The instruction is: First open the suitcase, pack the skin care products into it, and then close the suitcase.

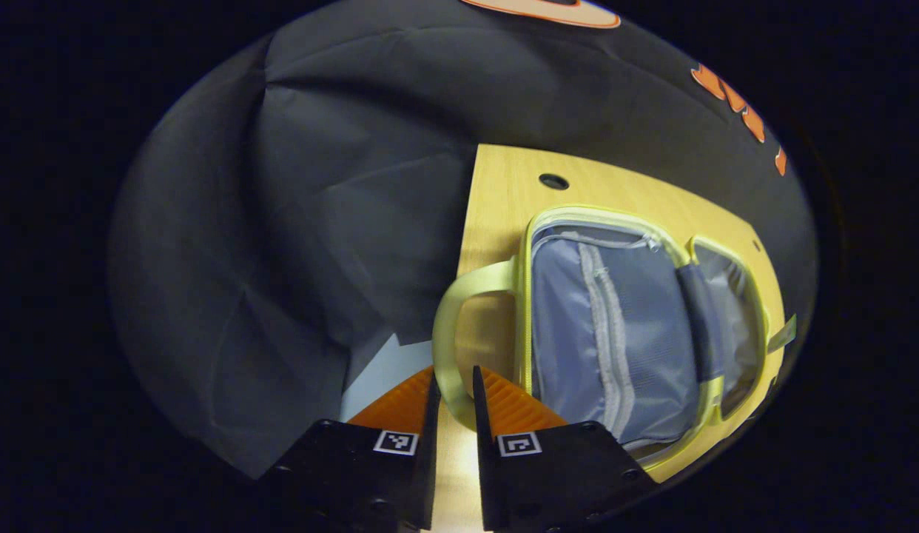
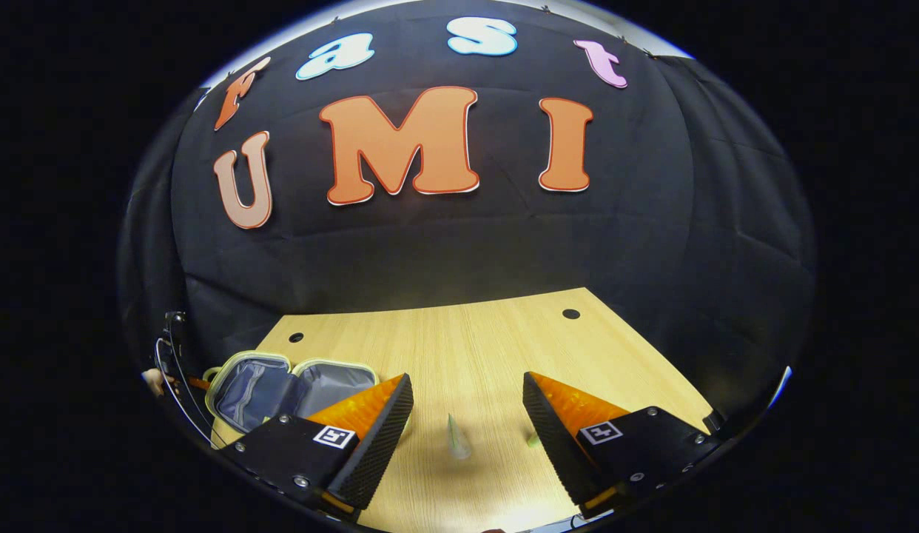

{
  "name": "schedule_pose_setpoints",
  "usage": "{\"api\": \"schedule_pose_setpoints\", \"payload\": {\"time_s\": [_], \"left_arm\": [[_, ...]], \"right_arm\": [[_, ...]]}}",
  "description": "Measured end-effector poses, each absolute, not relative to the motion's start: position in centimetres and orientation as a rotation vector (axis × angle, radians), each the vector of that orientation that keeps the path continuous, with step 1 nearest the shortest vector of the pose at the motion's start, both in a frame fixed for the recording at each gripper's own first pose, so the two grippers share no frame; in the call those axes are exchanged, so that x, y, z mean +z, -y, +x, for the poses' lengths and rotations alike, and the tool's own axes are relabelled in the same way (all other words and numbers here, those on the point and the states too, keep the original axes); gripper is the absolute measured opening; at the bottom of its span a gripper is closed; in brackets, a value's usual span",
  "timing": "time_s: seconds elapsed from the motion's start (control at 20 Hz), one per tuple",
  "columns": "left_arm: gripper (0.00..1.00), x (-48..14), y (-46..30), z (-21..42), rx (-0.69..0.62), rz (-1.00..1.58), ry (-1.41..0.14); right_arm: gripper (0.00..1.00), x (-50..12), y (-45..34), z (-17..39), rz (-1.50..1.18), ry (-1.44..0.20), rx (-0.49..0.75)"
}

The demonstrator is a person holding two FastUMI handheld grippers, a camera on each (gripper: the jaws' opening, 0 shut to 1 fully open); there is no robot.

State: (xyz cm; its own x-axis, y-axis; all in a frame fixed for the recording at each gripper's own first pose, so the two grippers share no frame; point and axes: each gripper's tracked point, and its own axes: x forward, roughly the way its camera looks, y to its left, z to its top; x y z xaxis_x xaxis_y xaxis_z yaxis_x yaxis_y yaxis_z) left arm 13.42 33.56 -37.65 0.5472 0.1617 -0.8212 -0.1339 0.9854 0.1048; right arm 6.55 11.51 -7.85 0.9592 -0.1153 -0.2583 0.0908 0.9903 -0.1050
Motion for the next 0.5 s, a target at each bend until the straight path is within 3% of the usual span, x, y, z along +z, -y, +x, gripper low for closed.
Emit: {"api": "schedule_pose_setpoints", "payload": {"time_s": [0.05,0.25,0.4,0.5], "left_arm": [[0.25,-37.6,-33.6,13.4,0.181,0.056,-0.979],[0.54,-33.6,-33.0,13.9,0.239,0.108,-0.875],[0.98,-28.2,-30.1,15.5,0.250,0.181,-0.703],[0.98,-23.2,-26.9,15.6,0.234,0.210,-0.597]], "right_arm": [[0.95,-7.9,-11.3,6.5,-0.094,-0.265,-0.108],[0.95,-8.2,-10.1,6.7,-0.089,-0.271,-0.112],[0.95,-8.1,-9.1,7.1,-0.088,-0.266,-0.102],[0.95,-7.9,-8.2,7.4,-0.096,-0.263,-0.092]]}}
